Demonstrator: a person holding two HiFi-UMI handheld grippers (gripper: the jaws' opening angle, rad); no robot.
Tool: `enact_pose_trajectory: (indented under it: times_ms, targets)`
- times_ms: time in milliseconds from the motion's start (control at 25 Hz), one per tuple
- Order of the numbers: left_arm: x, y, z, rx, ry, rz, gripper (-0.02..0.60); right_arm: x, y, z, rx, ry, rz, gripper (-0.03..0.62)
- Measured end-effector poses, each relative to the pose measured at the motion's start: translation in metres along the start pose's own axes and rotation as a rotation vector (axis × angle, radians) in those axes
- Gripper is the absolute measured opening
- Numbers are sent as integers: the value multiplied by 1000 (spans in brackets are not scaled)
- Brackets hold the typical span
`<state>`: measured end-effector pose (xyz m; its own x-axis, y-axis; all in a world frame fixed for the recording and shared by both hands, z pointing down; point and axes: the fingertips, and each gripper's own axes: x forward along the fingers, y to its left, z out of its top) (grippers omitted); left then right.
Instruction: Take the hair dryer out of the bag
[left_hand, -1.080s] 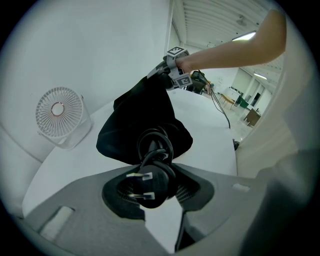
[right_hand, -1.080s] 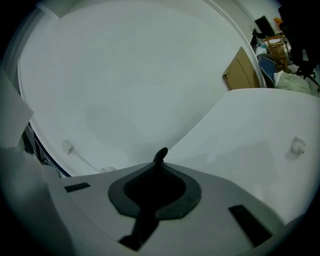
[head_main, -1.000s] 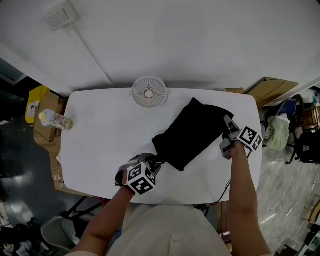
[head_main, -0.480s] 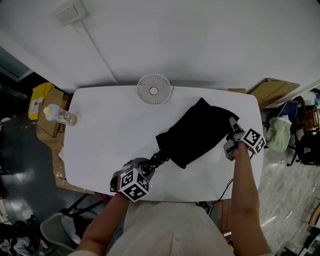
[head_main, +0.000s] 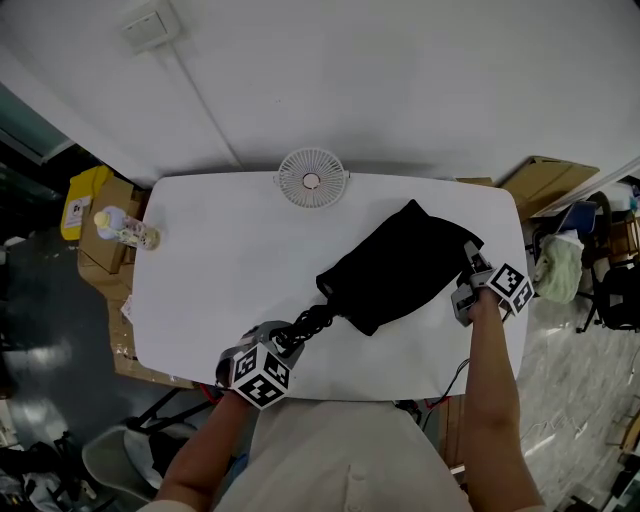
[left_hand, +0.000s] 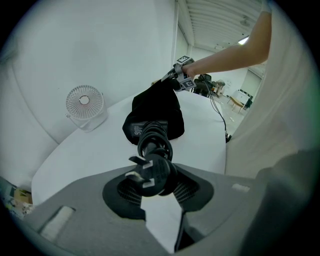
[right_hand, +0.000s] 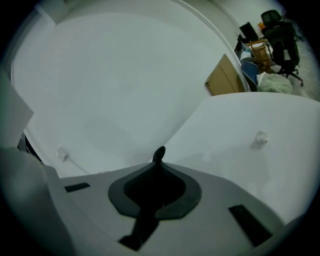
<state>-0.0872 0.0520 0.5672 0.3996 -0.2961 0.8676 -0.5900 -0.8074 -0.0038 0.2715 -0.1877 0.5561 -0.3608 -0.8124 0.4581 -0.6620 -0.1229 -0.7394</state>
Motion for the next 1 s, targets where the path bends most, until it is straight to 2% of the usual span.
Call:
enact_pose_trajectory:
  times_ms: [480, 760, 1000]
  targets:
    - [-20, -5, -39, -51, -8, 34, 138, -8, -6, -1, 17, -22, -30, 20]
    - [-20, -1, -58, -54, -49, 25, 137, -12, -7, -2, 28, -31, -47, 20]
    - [-22, 10, -80, -132, -104, 52, 137, -24, -14, 10, 39, -81, -59, 20]
